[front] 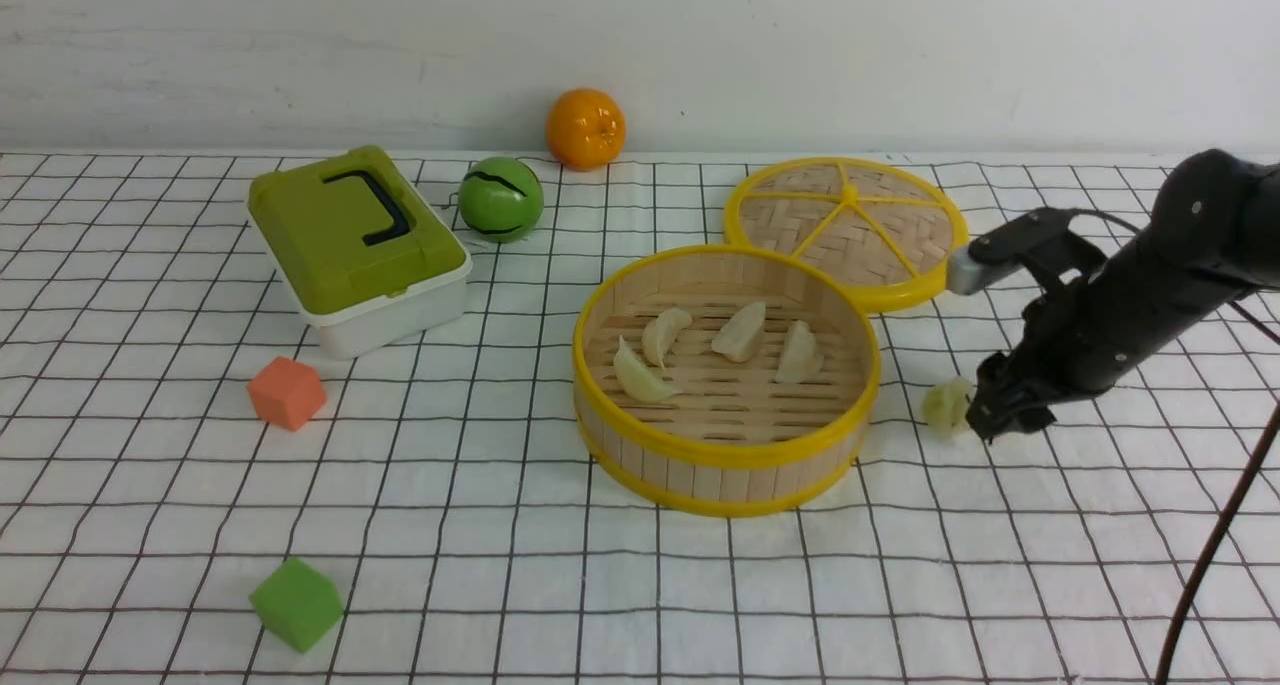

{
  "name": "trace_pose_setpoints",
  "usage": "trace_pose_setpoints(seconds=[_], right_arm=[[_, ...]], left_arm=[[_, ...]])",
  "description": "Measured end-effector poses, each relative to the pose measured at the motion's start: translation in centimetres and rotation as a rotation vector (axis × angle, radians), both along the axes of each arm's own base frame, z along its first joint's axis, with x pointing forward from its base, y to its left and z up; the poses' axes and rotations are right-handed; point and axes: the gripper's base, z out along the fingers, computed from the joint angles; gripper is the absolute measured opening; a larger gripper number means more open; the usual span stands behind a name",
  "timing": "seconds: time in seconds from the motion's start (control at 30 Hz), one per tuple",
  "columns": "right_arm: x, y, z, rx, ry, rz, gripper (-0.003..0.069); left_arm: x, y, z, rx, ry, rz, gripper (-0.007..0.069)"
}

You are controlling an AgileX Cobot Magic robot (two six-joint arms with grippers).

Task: Put the dumplings into the steamer on the table with the white tablecloth.
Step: 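Reach for and grasp a dumpling lying on the table beside the steamer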

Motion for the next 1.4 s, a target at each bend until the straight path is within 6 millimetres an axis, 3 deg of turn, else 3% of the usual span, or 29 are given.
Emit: trace_pose_setpoints(seconds=[0.07, 0.17, 0.27, 0.3, 0.33, 0.37, 0.4, 0.47, 0.67, 0.83, 0.97, 1.03, 1.07, 1.1, 1.13, 1.23, 1.3, 1.4], right_arm=[[0.1, -0.1, -0.5, -0.011, 0.01, 0.006, 0.0501], [0.1, -0.1, -1.0, -0.017, 0.02, 0.008, 0.0442], [0.1, -0.1, -1.0, -0.016, 0.025, 0.009, 0.0257], [0.1, -0.1, -1.0, -0.017, 0.026, 0.01, 0.0245], [-0.1, -0.1, -0.8, -0.016, 0.034, 0.014, 0.0166], [-0.2, -0.1, -0.7, -0.016, 0.038, 0.016, 0.0147], [-0.4, -0.1, -0.4, -0.014, 0.052, 0.022, 0.0069], [-0.9, 0.0, 0.1, -0.007, 0.082, 0.032, -0.0004], [-2.0, 0.2, 1.8, 0.014, 0.137, 0.049, -0.0021], [-2.3, 0.2, 1.8, 0.023, 0.165, 0.043, 0.0006], [-1.8, 0.2, 2.0, 0.017, 0.111, 0.029, 0.0114], [-1.2, 0.1, 2.0, 0.008, 0.046, 0.018, 0.0251], [-1.2, 0.1, 2.0, 0.007, 0.042, 0.019, 0.0274], [-0.8, 0.1, 1.8, -0.011, 0.004, 0.043, 0.0375], [-0.8, 0.1, 1.8, -0.013, 0.003, 0.048, 0.0384], [-0.5, 1.1, 1.3, -0.047, -0.036, 0.155, 0.0512], [-0.4, 2.1, 0.9, -0.063, -0.052, 0.236, 0.0536], [-0.3, 3.7, -0.3, -0.104, -0.068, 0.369, 0.0514]], left_arm=[[0.0, 0.0, 0.0, 0.0, 0.0, 0.0, 0.0001], [0.0, 0.0, 0.0, 0.0, 0.0, 0.0, 0.0003], [0.0, 0.0, 0.0, 0.001, -0.001, 0.0, 0.0005], [0.0, 0.0, 0.0, 0.001, -0.001, 0.0, 0.0005], [0.0, 0.0, 0.0, 0.001, 0.0, 0.0, 0.0006], [0.0, 0.0, 0.0, 0.001, 0.0, 0.0, 0.0006], [0.0, 0.0, 0.0, 0.001, 0.0, 0.0, 0.0006], [0.0, 0.0, 0.0, 0.002, -0.001, 0.001, 0.0007], [0.0, 0.0, 0.0, 0.004, -0.002, 0.002, 0.0014], [0.0, 0.0, 0.0, 0.004, -0.002, 0.002, 0.0019], [0.0, 0.0, 0.0, 0.003, -0.002, 0.002, 0.0019], [0.0, 0.0, 0.0, 0.003, -0.002, 0.002, 0.0022], [0.0, 0.0, 0.0, 0.003, -0.002, 0.002, 0.0022], [0.0, 0.0, 0.0, 0.003, -0.002, 0.002, 0.0024], [0.0, 0.0, 0.0, 0.003, -0.002, 0.002, 0.0024], [0.0, 0.0, 0.0, 0.003, -0.002, 0.002, 0.0027], [0.0, 0.0, 0.0, 0.003, -0.002, 0.002, 0.0027], [0.0, 0.0, 0.0, 0.003, -0.002, 0.002, 0.0027]])
